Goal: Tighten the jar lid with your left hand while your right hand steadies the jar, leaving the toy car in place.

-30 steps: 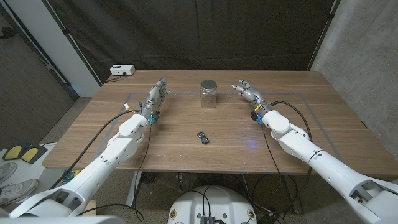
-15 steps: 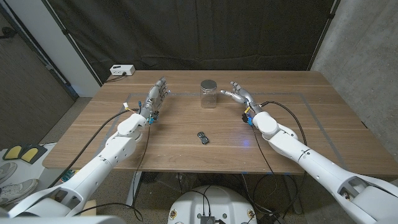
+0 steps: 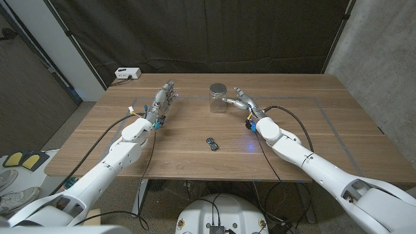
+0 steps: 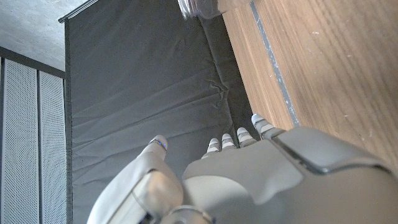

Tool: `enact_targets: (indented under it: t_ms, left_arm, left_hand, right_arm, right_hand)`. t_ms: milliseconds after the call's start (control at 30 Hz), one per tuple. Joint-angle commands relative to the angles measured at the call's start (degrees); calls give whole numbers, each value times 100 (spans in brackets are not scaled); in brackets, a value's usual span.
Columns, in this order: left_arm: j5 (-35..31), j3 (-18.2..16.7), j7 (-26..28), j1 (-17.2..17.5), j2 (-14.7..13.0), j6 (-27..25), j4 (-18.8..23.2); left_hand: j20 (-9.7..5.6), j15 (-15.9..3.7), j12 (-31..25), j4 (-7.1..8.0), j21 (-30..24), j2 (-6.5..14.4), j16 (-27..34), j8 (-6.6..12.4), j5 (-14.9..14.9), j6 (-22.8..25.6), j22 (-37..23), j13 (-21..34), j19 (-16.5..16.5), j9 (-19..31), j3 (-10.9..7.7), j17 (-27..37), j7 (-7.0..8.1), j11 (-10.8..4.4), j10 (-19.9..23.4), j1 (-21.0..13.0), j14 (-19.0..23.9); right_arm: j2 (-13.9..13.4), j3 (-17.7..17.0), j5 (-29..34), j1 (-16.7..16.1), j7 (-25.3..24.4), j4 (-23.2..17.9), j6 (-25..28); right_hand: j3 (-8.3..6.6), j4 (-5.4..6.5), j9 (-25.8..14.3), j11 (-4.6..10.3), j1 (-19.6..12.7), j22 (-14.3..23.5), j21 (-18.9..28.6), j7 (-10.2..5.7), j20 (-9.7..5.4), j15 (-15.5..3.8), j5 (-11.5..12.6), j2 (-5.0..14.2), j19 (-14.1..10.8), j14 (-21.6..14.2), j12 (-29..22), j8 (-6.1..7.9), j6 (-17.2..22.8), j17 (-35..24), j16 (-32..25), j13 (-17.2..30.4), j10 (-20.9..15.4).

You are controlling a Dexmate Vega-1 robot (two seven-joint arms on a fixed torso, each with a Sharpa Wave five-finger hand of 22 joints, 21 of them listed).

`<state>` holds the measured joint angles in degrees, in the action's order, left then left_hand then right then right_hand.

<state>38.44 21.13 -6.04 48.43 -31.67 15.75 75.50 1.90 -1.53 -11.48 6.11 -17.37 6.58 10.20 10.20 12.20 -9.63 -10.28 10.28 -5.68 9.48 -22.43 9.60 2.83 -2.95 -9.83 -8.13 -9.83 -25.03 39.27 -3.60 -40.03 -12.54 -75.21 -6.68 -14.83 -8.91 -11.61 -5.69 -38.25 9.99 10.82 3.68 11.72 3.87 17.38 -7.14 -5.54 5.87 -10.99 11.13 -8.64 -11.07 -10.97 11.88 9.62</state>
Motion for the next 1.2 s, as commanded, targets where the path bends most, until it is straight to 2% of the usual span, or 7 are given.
enact_targets:
  t_ms: [33, 267, 600, 733, 867, 967, 1200]
  left_arm:
    - [13, -19, -63, -14, -44, 2, 43]
    - [5, -15, -57, -13, -83, -54, 108]
    - [-51, 35, 38, -36, -131, -238, 278]
    - [-98, 76, 84, -61, -144, -325, 360]
    - [-139, 103, 130, -86, -150, -383, 423]
    - [-177, 120, 185, -88, -144, -400, 482]
    - [-208, 153, 273, -100, -119, -476, 560]
  left_hand:
    - [-17, 30, -59, -30, 16, -62, 43, 46, 22, -393, -27, 13, 34, 32, 3, 17, -30, 14, -309, 8, -357]
    - [-15, 24, -59, -37, 24, -66, 39, 45, 22, -376, -27, 13, 47, 33, 6, 18, -57, 19, -289, 12, -344]
    - [-9, 29, -55, -48, 37, -78, 33, 39, 21, -372, -27, 14, 57, 33, 14, 17, -57, 7, -275, 17, -332]
    - [-8, 22, -52, -55, 45, -87, 31, 36, 21, -371, -27, 14, 54, 34, 18, 17, -54, 3, -274, 17, -329]
    - [-18, 15, -46, -69, 52, -112, 24, 31, 18, -379, -26, 15, 57, 34, 28, 16, -44, -2, -281, 16, -336]
    - [-21, 16, -42, -81, 58, -133, 20, 27, 16, -385, -25, 15, 58, 34, 36, 16, -42, 2, -284, 13, -340]
    - [-18, 16, -35, -108, 71, -172, 16, 23, 14, -390, -24, 15, 60, 34, 52, 15, -34, -1, -287, 5, -338]
  right_arm:
    - [304, 286, 23, 463, 410, 720, -247]
    - [467, 391, -58, 828, 815, 1438, -695]
    - [579, 492, -31, 1168, 1091, 2188, -1171]
    - [777, 515, -127, 1362, 1263, 2866, -1673]
    - [903, 562, -202, 1538, 1538, 3338, -2022]
    - [956, 597, -241, 1625, 1726, 3536, -2171]
    - [1025, 633, -300, 1716, 1969, 3711, -2426]
  right_hand:
    - [58, 29, -24, 113, -156, 19, -3, -67, -144, -127, 68, 19, 126, 256, 33, -59, -277, -35, 24, 39, 304]
    - [61, 47, -37, 147, -331, 16, 43, 11, -370, -108, 138, 129, 61, 413, -19, -54, -513, -40, 15, 55, 432]
    - [8, 3, -61, 174, -567, 6, 111, 59, -380, -59, 205, 210, -173, 343, -91, -40, -663, -36, -23, 76, 430]
    - [14, -16, -76, 219, -677, 1, 90, -103, -297, -56, 228, 192, -173, 355, -85, -38, -795, -33, -19, 87, 533]
    - [26, -18, -90, 369, -763, -1, 92, -296, -231, -19, 247, 176, -229, 296, -121, -1, -821, -31, -41, 96, 518]
    - [54, -4, -104, 689, -829, -3, 76, -412, -221, -4, 260, 155, -245, 261, -186, 62, -757, -32, -46, 105, 413]
    - [108, 50, -124, 1053, -968, 8, -115, -748, -17, 185, 358, 145, 594, 590, -180, 102, -754, -82, 28, 112, 488]
